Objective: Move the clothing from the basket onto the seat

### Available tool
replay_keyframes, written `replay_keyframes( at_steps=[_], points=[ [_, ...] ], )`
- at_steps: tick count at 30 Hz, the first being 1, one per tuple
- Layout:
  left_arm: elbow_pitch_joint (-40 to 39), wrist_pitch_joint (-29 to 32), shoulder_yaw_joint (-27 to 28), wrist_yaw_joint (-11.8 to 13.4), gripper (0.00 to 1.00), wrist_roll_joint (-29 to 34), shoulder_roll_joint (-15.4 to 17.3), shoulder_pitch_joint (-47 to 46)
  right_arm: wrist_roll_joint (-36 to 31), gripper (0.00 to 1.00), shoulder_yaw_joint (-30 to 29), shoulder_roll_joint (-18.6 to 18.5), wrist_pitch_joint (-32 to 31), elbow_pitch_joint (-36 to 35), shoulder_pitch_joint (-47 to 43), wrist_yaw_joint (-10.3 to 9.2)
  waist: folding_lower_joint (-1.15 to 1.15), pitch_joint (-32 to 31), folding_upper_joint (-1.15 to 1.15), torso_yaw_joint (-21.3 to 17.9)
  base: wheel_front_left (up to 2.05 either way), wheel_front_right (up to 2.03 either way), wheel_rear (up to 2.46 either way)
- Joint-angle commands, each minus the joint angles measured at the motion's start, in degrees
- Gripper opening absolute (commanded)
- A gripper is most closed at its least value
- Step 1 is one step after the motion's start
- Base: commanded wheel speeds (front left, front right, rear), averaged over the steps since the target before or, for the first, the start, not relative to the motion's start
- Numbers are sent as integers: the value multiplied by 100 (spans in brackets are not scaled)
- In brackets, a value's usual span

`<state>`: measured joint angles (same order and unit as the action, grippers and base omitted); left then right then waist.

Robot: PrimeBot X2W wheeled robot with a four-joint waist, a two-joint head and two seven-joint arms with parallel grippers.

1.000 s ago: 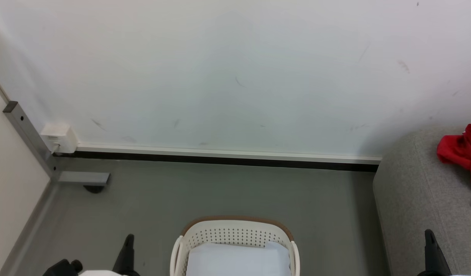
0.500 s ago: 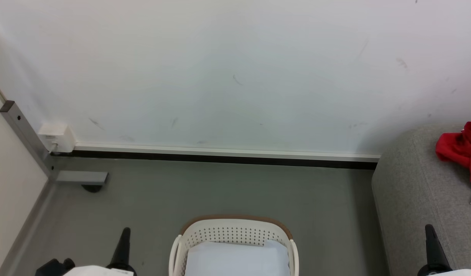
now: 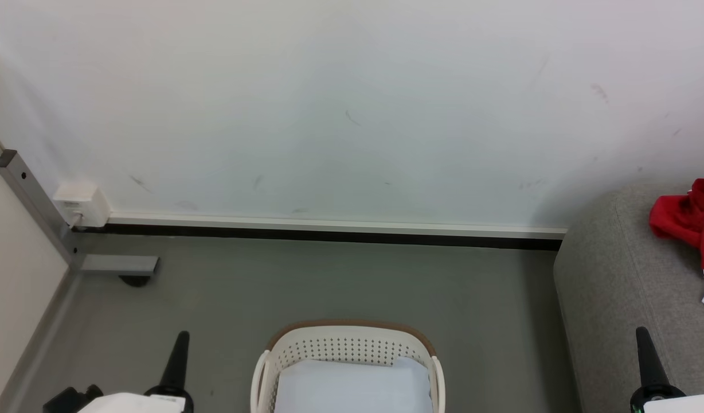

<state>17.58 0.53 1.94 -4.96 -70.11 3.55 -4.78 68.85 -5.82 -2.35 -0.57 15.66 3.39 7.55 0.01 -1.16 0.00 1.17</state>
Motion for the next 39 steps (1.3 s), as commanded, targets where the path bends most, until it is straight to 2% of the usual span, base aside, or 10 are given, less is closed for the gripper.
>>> replay_keyframes(
  at_steps=[1, 39],
  points=[
    [-77, 53, 55, -34, 0, -188, 1, -106, 171, 0, -22, -64, -44, -69, 109, -7, 0, 3, 0, -3, 0, 0, 0],
    [-311, 501, 398, -228, 0, -1817, -49, -158, 1930, 0, -73, -73, -502, -161, 271, -11, -1, 101, 0, -89, 0, 0, 0]
  ],
)
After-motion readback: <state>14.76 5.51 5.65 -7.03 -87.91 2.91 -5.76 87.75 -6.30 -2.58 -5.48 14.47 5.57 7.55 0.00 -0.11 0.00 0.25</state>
